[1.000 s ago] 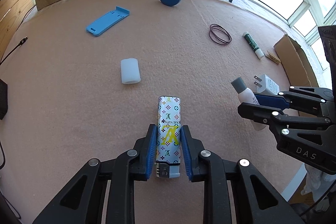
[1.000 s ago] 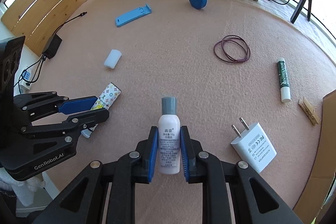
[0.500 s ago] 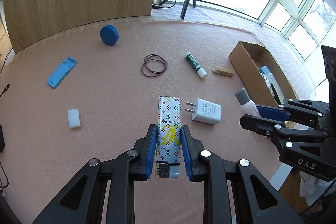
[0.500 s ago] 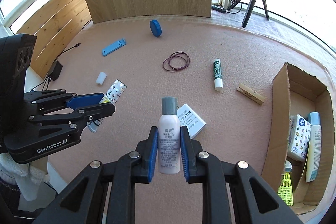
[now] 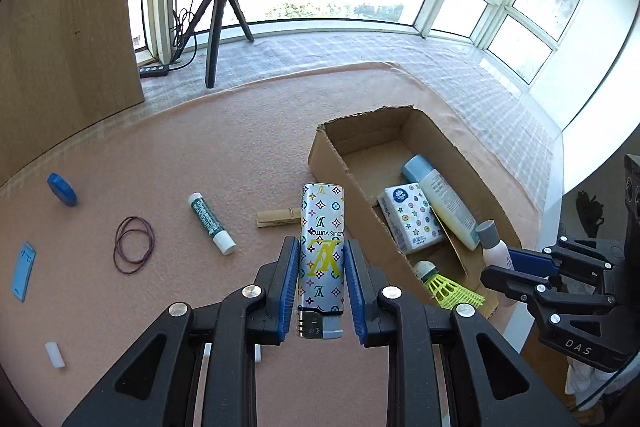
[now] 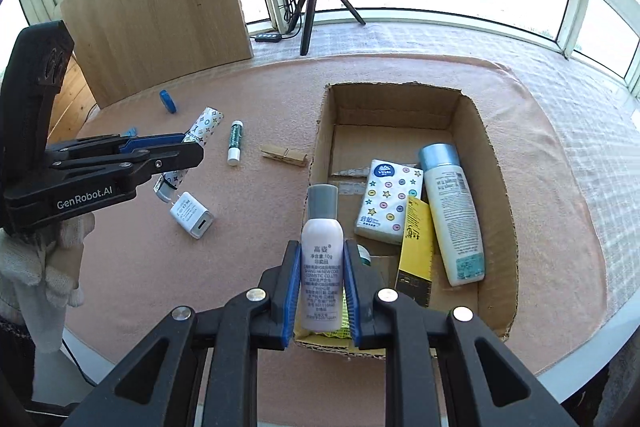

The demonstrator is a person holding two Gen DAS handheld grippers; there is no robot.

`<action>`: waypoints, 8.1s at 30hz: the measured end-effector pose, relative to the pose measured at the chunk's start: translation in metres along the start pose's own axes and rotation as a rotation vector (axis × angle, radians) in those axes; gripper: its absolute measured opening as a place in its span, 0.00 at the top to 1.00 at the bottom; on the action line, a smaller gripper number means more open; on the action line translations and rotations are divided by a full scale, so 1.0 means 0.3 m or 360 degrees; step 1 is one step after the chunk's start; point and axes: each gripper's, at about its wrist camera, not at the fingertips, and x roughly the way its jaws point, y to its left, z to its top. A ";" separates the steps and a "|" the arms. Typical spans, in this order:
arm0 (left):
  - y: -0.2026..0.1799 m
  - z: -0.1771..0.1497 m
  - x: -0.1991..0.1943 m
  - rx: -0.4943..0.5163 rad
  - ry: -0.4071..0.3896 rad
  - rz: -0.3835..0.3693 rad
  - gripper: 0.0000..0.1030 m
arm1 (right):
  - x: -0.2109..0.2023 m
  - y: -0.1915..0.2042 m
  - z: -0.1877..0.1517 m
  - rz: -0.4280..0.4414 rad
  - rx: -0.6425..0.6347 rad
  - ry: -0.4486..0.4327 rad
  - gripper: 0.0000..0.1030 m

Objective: Organize objects
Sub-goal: 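Carry the small bottle with the right tool while the left tool carries the lighter over the box, then open both tools to drop the small bottle and lighter into the box, then move the right tool to the white charger and close on it, then lift the white charger with the right tool and carry it over the box, then open the right tool to release the charger into the box, then grasp the green menthol stick with the right tool while the left tool grasps the white eraser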

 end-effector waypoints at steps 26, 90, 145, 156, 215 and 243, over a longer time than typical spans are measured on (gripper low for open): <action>-0.264 0.221 0.225 0.0193 0.0008 -0.0017 0.30 | 0.001 -0.203 -0.012 -0.0069 0.0130 -0.0065 0.33; 0.336 -0.423 0.052 -0.0660 0.0143 -0.0060 0.57 | 0.543 0.427 0.187 0.0701 -0.0299 0.0668 0.59; -0.257 0.014 0.153 0.0040 0.0038 -0.0254 0.64 | 0.134 -0.131 0.192 0.0434 0.0310 0.0124 0.67; -0.271 0.021 0.209 0.0047 0.0084 -0.0269 0.64 | 0.162 -0.174 0.181 0.0415 0.0333 0.0144 0.67; 0.822 -0.444 -0.242 -0.0686 0.0123 0.0594 0.40 | 0.501 0.366 0.399 0.0259 -0.0171 0.0296 0.32; 0.892 -0.468 -0.166 -0.0723 0.0214 0.0615 0.83 | 0.674 0.434 0.419 0.0164 -0.0268 0.0466 0.59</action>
